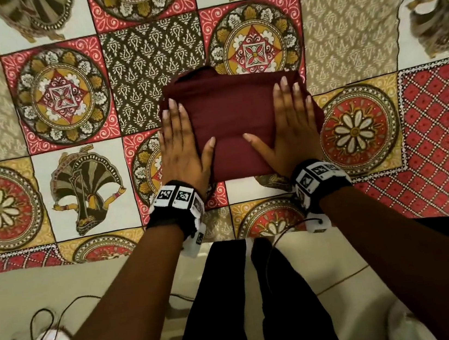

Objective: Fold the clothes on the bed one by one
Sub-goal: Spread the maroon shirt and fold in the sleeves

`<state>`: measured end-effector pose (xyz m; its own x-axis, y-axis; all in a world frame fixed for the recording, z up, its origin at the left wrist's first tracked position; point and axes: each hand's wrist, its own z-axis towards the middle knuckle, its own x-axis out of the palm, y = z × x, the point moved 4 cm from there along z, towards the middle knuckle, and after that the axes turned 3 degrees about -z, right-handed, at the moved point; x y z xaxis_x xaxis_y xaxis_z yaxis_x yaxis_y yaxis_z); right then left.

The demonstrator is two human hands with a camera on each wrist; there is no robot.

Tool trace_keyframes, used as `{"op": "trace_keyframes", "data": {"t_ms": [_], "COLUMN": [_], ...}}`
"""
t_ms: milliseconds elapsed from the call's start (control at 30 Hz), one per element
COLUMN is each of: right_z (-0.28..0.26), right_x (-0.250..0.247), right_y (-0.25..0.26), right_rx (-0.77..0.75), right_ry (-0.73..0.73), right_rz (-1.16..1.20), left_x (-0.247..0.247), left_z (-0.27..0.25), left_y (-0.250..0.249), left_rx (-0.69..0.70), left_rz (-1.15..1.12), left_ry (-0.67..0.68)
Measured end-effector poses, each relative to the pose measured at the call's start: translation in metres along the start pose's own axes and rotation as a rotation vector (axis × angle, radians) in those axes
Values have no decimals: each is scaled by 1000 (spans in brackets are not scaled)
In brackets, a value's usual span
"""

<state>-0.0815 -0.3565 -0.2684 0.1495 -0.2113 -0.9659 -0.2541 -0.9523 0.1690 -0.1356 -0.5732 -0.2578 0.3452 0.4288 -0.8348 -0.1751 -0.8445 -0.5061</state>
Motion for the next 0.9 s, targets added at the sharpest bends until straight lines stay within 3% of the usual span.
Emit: {"op": "trace_keyframes", "data": {"t_ms": [67, 133, 200, 267, 333, 433, 533, 633, 733, 800, 900], "right_z": [1, 3, 1, -8, -26, -41, -37, -38, -44, -54, -70], "right_x": [1, -3, -15, -29, -36, -27, -23, -43, -85, -142, -252], "right_y": [-1, -6, -13, -26, -46, -68, -55, -25, 6, 57, 135], "right_rx": [-5, -18, -10, 106, 330, 720, 851, 847, 791, 652, 460], "right_ry": [10, 26, 22, -65, -168, -96, 80, 136, 421, 594, 702], "right_rz": [32, 83, 215, 334, 388, 684, 849, 1077, 1259, 1433, 1648], "left_x": [-11, -20, -28, -32, -33, -42, -44, -69, -134, -204, -311], "left_z": [-6, -12, -13, -7, 4, 15, 13, 3, -16, -51, -119], "left_y": [2, 11, 16, 17, 16, 7, 1, -20, -59, -87, -122], "left_rx": [-106, -305, -515, -700, -782, -810, -801, -816, -780, -746, -661], "left_rz": [-222, -385, -481, -572, -682, -882, -953, -1044, -1164, -1217, -1376], "left_ry": [-111, -246, -277, -165, 8, 159, 167, 83, -20, -152, -367]}}
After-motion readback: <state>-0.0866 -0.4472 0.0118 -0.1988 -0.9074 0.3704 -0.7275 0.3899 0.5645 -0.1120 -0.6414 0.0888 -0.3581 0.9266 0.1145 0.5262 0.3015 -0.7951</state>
